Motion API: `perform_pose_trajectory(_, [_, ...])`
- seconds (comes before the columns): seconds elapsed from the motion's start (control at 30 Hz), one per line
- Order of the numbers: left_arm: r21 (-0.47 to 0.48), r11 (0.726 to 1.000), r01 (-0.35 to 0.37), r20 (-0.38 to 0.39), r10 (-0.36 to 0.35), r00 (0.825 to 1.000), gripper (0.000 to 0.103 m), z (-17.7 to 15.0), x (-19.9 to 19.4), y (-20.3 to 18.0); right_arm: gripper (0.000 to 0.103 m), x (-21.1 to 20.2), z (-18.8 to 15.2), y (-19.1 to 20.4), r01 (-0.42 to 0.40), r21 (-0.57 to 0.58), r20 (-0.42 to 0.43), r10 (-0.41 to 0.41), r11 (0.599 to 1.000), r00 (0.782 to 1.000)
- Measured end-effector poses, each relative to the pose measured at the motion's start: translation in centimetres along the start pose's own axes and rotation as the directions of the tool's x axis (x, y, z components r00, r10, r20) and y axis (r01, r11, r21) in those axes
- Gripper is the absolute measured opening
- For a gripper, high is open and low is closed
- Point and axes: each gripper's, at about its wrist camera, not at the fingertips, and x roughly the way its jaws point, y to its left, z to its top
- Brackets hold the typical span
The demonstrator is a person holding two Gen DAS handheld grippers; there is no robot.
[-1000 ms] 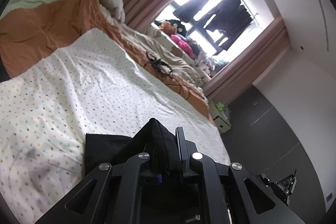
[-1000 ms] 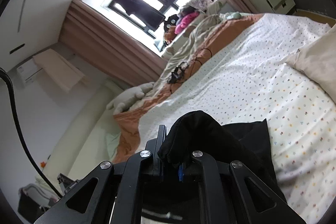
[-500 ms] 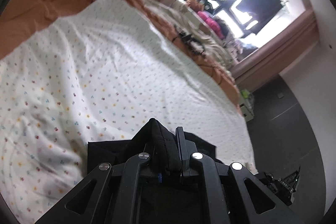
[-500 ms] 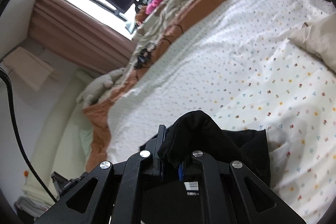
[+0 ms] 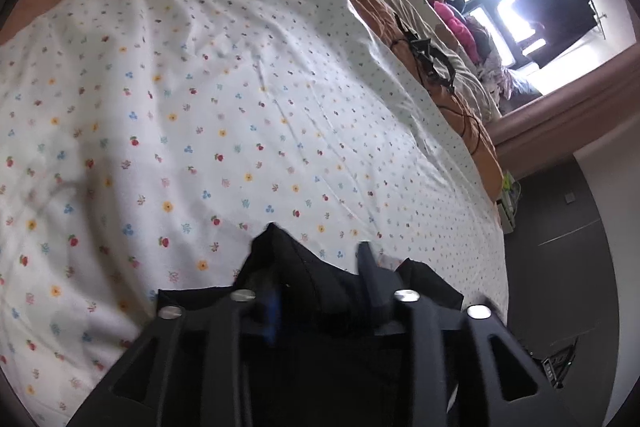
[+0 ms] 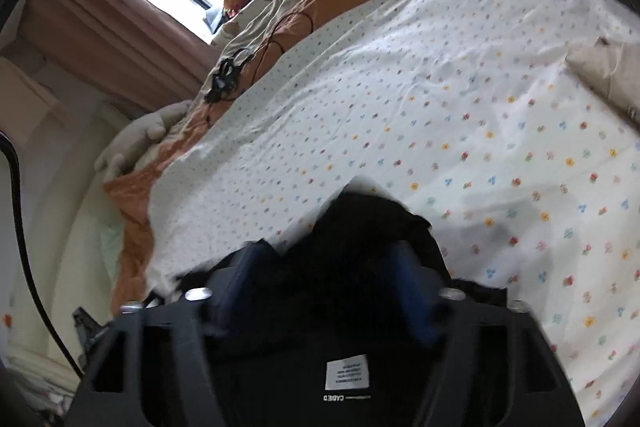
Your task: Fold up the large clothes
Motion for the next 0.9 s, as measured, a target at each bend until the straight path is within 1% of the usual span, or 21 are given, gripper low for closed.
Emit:
perform_pose_trajectory(0.03, [0.015, 1.0, 0.003, 0.009, -0.003, 1.0, 0.055, -0.1, -0.2, -0.3, 0.071, -0.1, 0.1, 0.1, 0.005, -0.009, 0.002, -0.005, 1.0, 1.0])
perform_pose_trajectory(0.07, [0.032, 0.999, 0.001, 0.025, -0.002, 1.0, 0.061, -0.1, -0.6, -0.6, 0.071, -0.2, 0.2, 0.1, 0.007, -0.014, -0.002, -0.007, 1.0, 1.0])
perform_pose_trajectory(0.1, [0.045, 0.999, -0.016, 0.048, 0.014, 0.999, 0.079, -0.2, -1.1, -0.9, 0.071, -0.5, 0.2, 0.1, 0.008, -0.015, -0.005, -0.008, 1.0, 1.0])
perform_pose_trajectory(0.13, [0.054, 0.998, -0.036, 0.081, 0.032, 0.996, 0.092, -0.2, -1.8, -1.0, 0.071, -0.8, 0.1, 0.0, 0.009, -0.014, -0.002, -0.009, 1.0, 1.0])
perform_pose_trajectory(0.17, [0.056, 0.998, -0.038, 0.112, 0.032, 0.993, 0.094, -0.3, -2.6, -1.0, 0.071, -1.0, 0.1, 0.0, 0.013, -0.014, 0.001, -0.013, 1.0, 1.0])
perform_pose_trajectory(0.23, [0.051, 0.998, -0.023, 0.129, 0.017, 0.991, 0.094, -0.4, -3.6, -0.7, 0.071, -1.7, -0.2, -0.1, 0.029, -0.015, 0.003, -0.029, 0.999, 1.0])
perform_pose_trajectory(0.3, [0.043, 0.999, -0.026, 0.119, 0.021, 0.993, 0.094, -0.8, -4.5, -0.1, 0.071, -2.4, -0.8, -0.1, 0.043, -0.021, 0.005, -0.043, 0.999, 0.999])
perform_pose_trajectory(0.47, [0.082, 0.994, -0.07, 0.114, 0.06, 0.992, 0.093, -3.2, -7.3, 1.2, 0.071, -4.4, -2.9, 0.2, 0.099, -0.077, 0.005, -0.099, 0.992, 0.995])
perform_pose_trajectory(0.63, [0.093, 0.991, -0.091, 0.068, 0.085, 0.994, 0.079, -5.9, -9.3, 3.1, 0.071, -5.9, -5.4, 0.0, 0.147, -0.124, -0.016, -0.15, 0.981, 0.988])
perform_pose_trajectory(0.7, [0.103, 0.988, -0.113, 0.053, 0.108, 0.993, 0.077, -7.0, -9.7, 3.5, 0.071, -6.5, -6.3, -0.1, 0.161, -0.14, -0.016, -0.165, 0.977, 0.986])
perform_pose_trajectory(0.77, [0.116, 0.986, -0.119, 0.034, 0.116, 0.993, 0.076, -8.1, -10.1, 3.8, 0.071, -7.1, -7.2, -0.1, 0.184, -0.158, -0.012, -0.188, 0.97, 0.982])
perform_pose_trajectory(0.9, [0.144, 0.979, -0.143, 0.003, 0.144, 0.99, 0.076, -10.5, -10.7, 4.8, 0.071, -8.1, -9.1, -0.8, 0.245, -0.185, -0.016, -0.252, 0.952, 0.968])
